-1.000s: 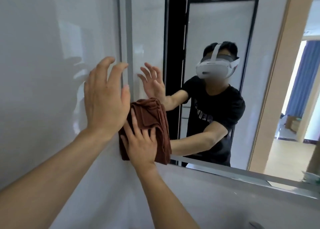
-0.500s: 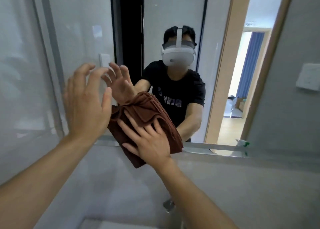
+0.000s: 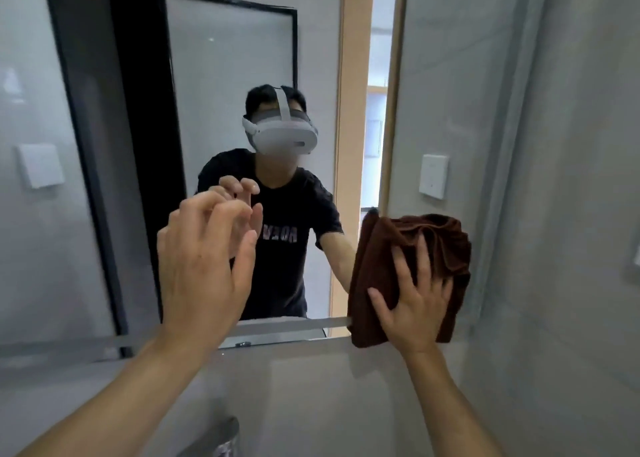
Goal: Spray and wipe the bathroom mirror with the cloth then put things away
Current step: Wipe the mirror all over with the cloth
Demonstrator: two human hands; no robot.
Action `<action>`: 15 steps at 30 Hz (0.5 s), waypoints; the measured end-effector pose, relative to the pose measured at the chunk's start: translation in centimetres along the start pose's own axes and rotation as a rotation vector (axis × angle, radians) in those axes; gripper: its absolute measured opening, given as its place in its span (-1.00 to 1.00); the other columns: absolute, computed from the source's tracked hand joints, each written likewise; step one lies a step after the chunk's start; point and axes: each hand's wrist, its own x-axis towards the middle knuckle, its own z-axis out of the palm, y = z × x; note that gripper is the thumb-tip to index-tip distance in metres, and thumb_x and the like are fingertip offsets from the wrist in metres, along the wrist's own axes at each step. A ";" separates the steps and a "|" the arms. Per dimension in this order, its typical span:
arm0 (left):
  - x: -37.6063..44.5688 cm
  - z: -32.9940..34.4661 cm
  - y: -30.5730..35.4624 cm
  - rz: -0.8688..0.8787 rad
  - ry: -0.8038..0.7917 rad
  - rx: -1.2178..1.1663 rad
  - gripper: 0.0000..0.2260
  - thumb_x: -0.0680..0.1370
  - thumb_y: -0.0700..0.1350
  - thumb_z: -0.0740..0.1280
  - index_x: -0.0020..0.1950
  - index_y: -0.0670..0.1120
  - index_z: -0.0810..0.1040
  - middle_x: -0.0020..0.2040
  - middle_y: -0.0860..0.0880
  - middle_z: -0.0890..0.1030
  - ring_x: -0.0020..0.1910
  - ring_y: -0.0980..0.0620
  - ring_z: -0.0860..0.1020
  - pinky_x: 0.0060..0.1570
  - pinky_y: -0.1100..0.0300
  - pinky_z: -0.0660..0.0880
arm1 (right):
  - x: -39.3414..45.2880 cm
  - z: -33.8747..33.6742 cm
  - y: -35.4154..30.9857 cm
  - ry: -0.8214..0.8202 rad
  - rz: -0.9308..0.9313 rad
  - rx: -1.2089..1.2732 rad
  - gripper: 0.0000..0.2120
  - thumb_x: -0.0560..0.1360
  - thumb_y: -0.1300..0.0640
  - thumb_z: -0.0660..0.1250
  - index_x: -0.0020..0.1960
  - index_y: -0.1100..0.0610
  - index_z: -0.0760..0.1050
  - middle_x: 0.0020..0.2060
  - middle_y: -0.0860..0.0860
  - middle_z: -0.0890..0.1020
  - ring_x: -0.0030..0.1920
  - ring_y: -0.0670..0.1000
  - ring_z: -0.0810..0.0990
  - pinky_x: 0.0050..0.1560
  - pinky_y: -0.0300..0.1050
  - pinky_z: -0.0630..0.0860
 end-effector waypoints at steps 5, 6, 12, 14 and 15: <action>0.4 1.6 2.8 0.031 -0.034 -0.047 -0.85 0.57 -0.08 0.29 0.13 -0.01 0.47 0.13 0.01 0.45 0.06 0.00 0.44 0.02 0.11 0.34 | 0.6 -0.8 1.7 0.145 0.389 0.096 -0.32 0.58 -0.22 0.10 0.58 0.14 0.22 0.58 0.17 0.20 0.56 0.22 0.20 0.45 0.30 0.23; 0.3 2.1 3.6 0.032 -0.091 -0.096 -0.88 0.60 -0.09 0.29 0.13 -0.03 0.49 0.09 0.04 0.47 0.04 0.02 0.46 -0.01 0.12 0.41 | 0.7 -0.8 1.6 0.162 0.419 0.096 -0.34 0.58 -0.17 0.12 0.57 0.18 0.25 0.57 0.19 0.22 0.56 0.22 0.20 0.46 0.29 0.23; -1.5 8.2 11.1 -0.185 -0.617 -0.267 -0.76 0.58 0.04 0.35 0.21 -0.01 0.57 0.02 0.08 0.65 0.00 0.09 0.60 0.03 0.10 0.55 | 1.1 -1.2 0.7 0.089 0.498 0.055 -0.37 0.60 -0.10 0.09 0.58 0.20 0.23 0.58 0.20 0.18 0.58 0.23 0.14 0.47 0.31 0.21; -1.8 10.0 13.1 -0.237 -0.652 -0.256 -0.79 0.57 0.02 0.36 0.16 -0.02 0.58 0.00 0.05 0.66 0.02 0.03 0.62 0.03 0.07 0.56 | 1.1 -1.4 0.7 0.060 0.504 0.048 -0.37 0.60 -0.10 0.08 0.58 0.19 0.21 0.59 0.20 0.16 0.59 0.22 0.12 0.48 0.32 0.21; -1.9 10.8 13.8 -0.262 -0.650 -0.236 -0.82 0.57 0.00 0.36 0.13 -0.02 0.58 -0.01 0.03 0.66 0.01 0.01 0.62 0.02 0.05 0.57 | 1.1 -1.5 0.6 0.051 0.506 0.046 -0.37 0.60 -0.10 0.09 0.59 0.18 0.20 0.59 0.19 0.16 0.59 0.21 0.12 0.48 0.31 0.22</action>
